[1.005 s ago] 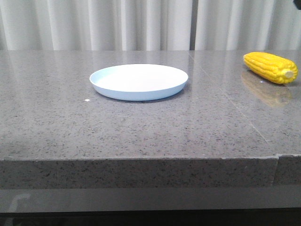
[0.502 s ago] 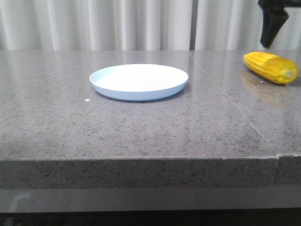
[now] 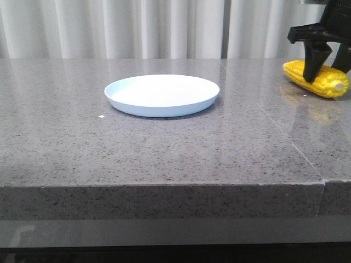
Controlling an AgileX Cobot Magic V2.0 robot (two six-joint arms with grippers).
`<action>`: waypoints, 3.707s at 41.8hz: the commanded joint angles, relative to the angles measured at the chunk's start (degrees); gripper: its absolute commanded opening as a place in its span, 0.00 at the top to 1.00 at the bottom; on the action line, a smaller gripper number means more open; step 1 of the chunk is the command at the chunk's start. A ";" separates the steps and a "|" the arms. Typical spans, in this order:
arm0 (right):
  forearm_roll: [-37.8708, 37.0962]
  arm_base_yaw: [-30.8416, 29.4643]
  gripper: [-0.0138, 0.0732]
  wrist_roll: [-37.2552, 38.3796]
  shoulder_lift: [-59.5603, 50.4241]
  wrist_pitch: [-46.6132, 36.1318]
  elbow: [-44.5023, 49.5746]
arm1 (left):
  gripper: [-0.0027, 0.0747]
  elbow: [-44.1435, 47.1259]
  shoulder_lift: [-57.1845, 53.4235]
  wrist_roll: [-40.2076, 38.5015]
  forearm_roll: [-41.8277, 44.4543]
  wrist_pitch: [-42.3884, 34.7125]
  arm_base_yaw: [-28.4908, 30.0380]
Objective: Place corn on plate with both arms
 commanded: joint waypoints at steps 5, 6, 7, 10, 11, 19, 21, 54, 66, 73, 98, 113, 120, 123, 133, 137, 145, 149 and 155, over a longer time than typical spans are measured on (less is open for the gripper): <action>0.33 -0.01 0.52 -0.58 -3.68 -0.43 -2.06 | 0.49 -1.35 -0.18 -0.60 -0.59 -4.03 -0.46; 0.46 -0.01 0.52 -0.52 -3.96 -0.27 -2.06 | 0.49 -1.35 -0.18 -0.60 -0.59 -4.03 -0.46; 0.52 -0.01 0.52 -0.52 -4.27 -0.04 -2.06 | 0.49 -1.35 -0.18 -0.60 -0.59 -4.03 -0.46; 0.63 0.40 0.52 -0.52 -5.53 0.57 -2.06 | 0.49 -1.35 -0.18 -0.60 -0.59 -4.03 -0.46; 0.63 0.51 0.52 -0.52 -6.03 0.80 -2.06 | 0.49 -1.35 -0.18 -0.60 -0.59 -4.03 -0.46; 1.46 3.97 0.52 -0.52 -11.18 2.45 -2.06 | 0.49 -1.35 -0.18 -0.60 -0.59 -4.03 -0.46; 1.85 5.26 0.52 -0.52 -12.42 3.00 -2.06 | 0.49 -1.35 -0.18 -0.60 -0.59 -4.03 -0.46; 9.11 27.39 0.52 6.62 -11.85 -0.79 -2.06 | 0.49 -1.35 -0.18 -0.60 -0.59 -4.03 -0.46; 11.01 27.39 0.52 6.62 -6.53 -6.20 -2.06 | 0.49 -1.35 -0.18 -0.60 -0.59 -4.03 -0.46; 11.07 27.39 0.47 6.62 -4.52 -8.31 -2.06 | 0.49 -1.35 -0.18 -0.60 -0.59 -4.03 -0.46; 7.34 27.34 0.17 3.89 -9.93 -6.00 -2.00 | 0.49 -1.35 -0.18 -0.60 -0.59 -4.03 -0.46; 3.45 27.34 0.17 -3.19 -30.19 0.15 6.47 | 0.49 -1.35 -0.18 -0.60 -0.59 -4.03 -0.46; 2.91 27.34 0.17 -3.33 -41.41 -0.97 15.61 | 0.49 -1.35 -0.18 -0.60 -0.59 -4.03 -0.46; 2.42 27.34 0.17 -3.33 -46.70 -1.35 19.35 | 0.49 -1.35 -0.18 -0.60 -0.59 -4.03 -0.46; 2.36 27.34 0.17 -3.33 -60.81 -1.46 30.21 | 0.49 -1.35 -0.18 -0.60 -0.59 -4.03 -0.46; 2.36 27.34 0.17 -3.33 -66.39 -1.40 33.85 | 0.49 -1.35 -0.18 -0.60 -0.59 -4.03 -0.46; 2.36 27.34 0.17 -3.33 -75.35 -1.58 40.18 | 0.49 -1.35 -0.18 -0.60 -0.59 -4.03 -0.46; 2.32 27.34 0.17 -3.33 -78.41 -1.58 42.09 | 0.49 -1.35 -0.18 -0.60 -0.59 -4.03 -0.46; 2.32 27.34 0.17 -3.33 -80.78 -1.46 43.25 | 0.49 -1.35 -0.18 -0.60 -0.59 -4.03 -0.46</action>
